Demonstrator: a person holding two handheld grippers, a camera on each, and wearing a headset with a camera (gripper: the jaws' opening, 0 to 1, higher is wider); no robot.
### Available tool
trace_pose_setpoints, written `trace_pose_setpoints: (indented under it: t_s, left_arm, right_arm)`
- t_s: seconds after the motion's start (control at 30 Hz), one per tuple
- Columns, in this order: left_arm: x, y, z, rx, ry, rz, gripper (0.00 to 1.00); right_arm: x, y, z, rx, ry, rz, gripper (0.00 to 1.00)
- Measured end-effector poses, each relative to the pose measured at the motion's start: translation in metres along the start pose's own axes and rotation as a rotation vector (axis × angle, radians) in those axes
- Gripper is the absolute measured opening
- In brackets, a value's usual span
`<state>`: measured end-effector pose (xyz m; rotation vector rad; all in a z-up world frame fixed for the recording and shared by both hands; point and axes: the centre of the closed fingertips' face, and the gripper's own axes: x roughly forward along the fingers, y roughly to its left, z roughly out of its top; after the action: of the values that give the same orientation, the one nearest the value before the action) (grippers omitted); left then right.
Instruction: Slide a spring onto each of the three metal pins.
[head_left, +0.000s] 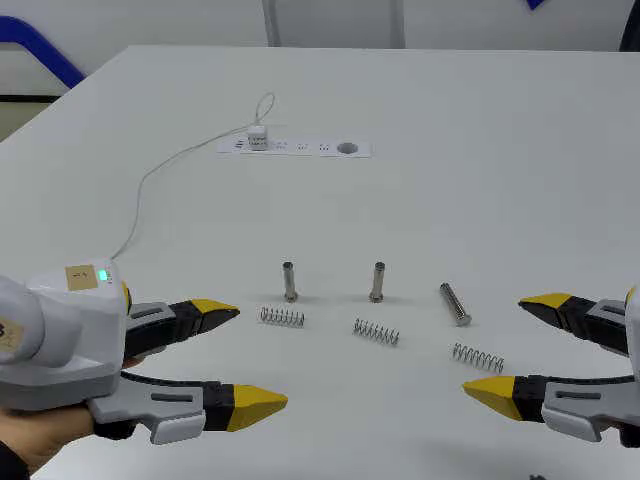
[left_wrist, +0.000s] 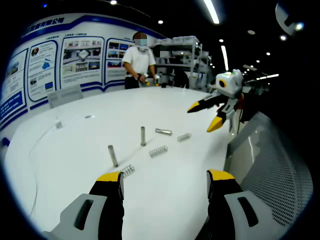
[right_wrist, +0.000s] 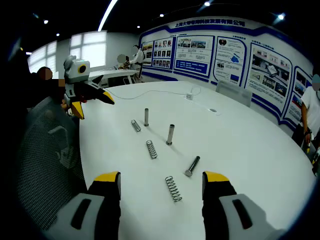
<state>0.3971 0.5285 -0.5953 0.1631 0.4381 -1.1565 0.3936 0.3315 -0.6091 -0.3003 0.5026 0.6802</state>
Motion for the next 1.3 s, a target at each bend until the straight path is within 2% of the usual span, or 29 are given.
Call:
trace_pose_setpoints:
  t_s: [0.3,0.73,1.3]
  left_arm:
    - [-0.001,0.001,0.001,-0.012,-0.009,0.004,0.68]
    - [-0.001,0.001,-0.001,-0.010,0.001,0.006,0.68]
    - [-0.001,0.002,-0.002,-0.014,0.004,0.010,0.68]
  right_arm:
    - [0.001,-0.001,0.000,0.002,0.005,-0.005,0.66]
    - [0.003,-0.006,0.001,0.018,0.025,-0.009,0.60]
    - [0.012,-0.020,0.006,0.019,0.063,-0.031,0.51]
